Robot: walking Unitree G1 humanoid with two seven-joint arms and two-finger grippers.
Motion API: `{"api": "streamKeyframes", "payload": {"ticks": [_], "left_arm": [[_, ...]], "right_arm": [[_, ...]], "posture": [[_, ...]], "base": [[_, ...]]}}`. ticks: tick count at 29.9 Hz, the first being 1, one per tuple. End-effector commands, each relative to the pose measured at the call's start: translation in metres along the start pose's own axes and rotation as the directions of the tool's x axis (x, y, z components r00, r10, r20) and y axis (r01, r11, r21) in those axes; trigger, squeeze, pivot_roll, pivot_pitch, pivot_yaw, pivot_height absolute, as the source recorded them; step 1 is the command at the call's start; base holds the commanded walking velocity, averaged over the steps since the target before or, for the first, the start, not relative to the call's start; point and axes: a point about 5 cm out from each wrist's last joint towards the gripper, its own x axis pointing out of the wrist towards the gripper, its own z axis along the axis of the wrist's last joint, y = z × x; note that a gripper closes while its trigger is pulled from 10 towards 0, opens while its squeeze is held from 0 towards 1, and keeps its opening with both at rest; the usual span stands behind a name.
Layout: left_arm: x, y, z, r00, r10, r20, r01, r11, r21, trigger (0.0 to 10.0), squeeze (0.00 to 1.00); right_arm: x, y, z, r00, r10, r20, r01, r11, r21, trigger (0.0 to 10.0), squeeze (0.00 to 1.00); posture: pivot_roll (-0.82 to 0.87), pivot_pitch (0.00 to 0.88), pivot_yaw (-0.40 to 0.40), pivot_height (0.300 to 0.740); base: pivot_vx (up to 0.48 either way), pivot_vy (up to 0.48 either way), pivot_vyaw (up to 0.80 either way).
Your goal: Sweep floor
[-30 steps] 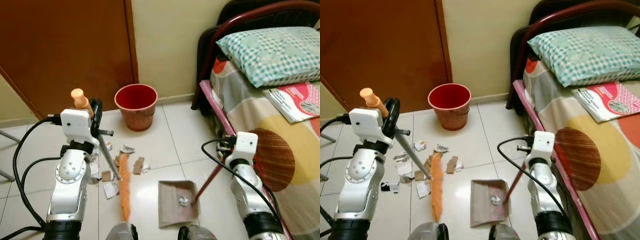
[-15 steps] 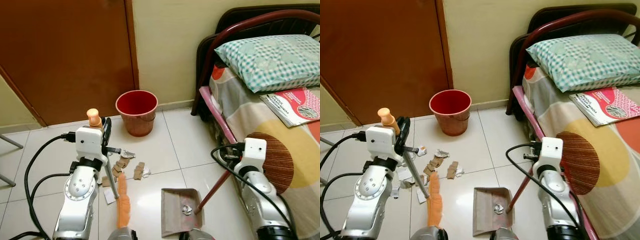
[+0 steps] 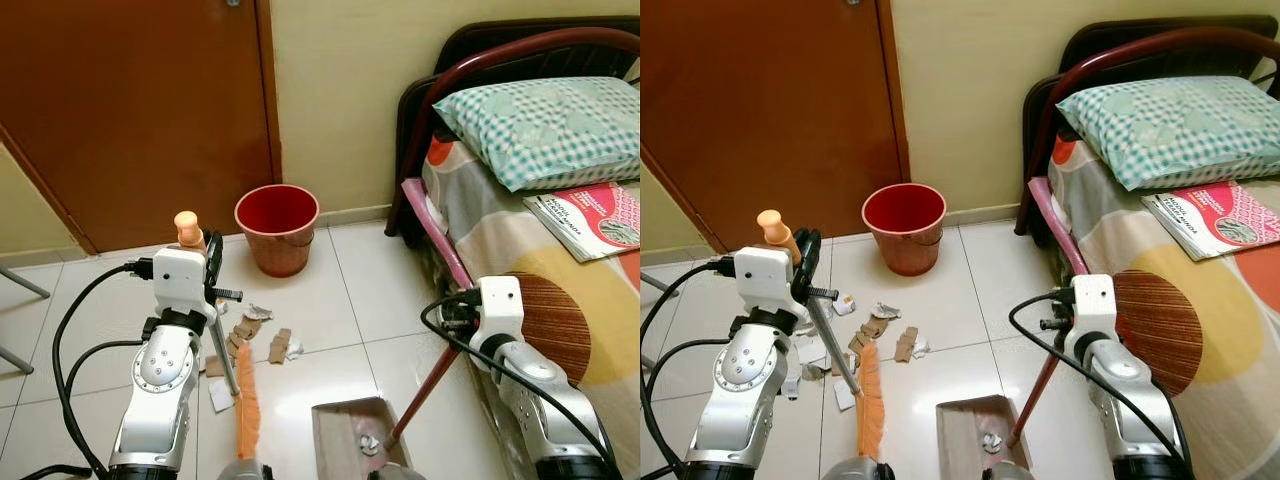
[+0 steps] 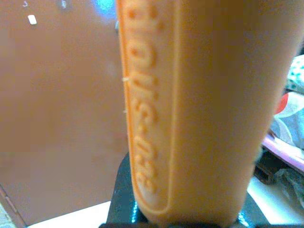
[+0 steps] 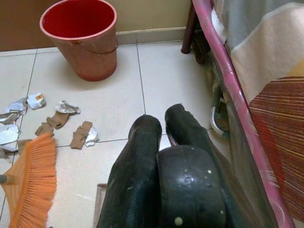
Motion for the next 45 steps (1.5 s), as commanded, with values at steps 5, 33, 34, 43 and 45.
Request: {"api": "streamKeyframes", "payload": {"ticks": [5,33,34,43,45], "left_arm": [[0.003,0.000,0.005,1.000,0.007,0.028,-0.007,1.000,0.007,10.0,0.00],[0.014,0.001,0.008,0.999,0.042,0.029,-0.042,0.999,-0.003,10.0,0.00],[0.014,0.001,0.008,0.999,0.044,0.030,-0.044,0.999,-0.002,10.0,0.00],[0.011,-0.002,0.000,0.999,0.053,0.001,-0.053,0.999,0.004,10.0,0.00],[0.013,-0.003,0.001,0.998,0.058,0.007,-0.058,0.998,-0.004,10.0,0.00]], "right_arm": [[-0.001,0.003,-0.022,0.993,0.020,-0.119,-0.017,1.000,0.024,10.0,0.00],[0.003,0.005,0.009,0.996,-0.070,0.060,0.065,0.995,0.071,9.6,0.00],[0.004,0.005,0.009,0.995,-0.073,0.066,0.068,0.995,0.077,9.6,0.00],[0.013,0.011,0.013,0.977,-0.150,0.150,0.135,0.985,0.103,10.0,0.00],[0.013,0.013,0.018,0.969,-0.153,0.196,0.133,0.985,0.112,10.0,0.00]], "posture": [[-0.06,0.010,-0.005,0.740],[-0.05,0.002,0.022,0.740],[-0.05,0.002,0.022,0.740],[-0.05,0.000,0.004,0.740],[-0.04,0.000,0.004,0.740]], "base": [[0.000,0.000,0.00],[0.000,0.000,0.00],[0.000,0.000,0.00],[0.000,0.000,0.00],[0.000,0.000,0.00]]}}
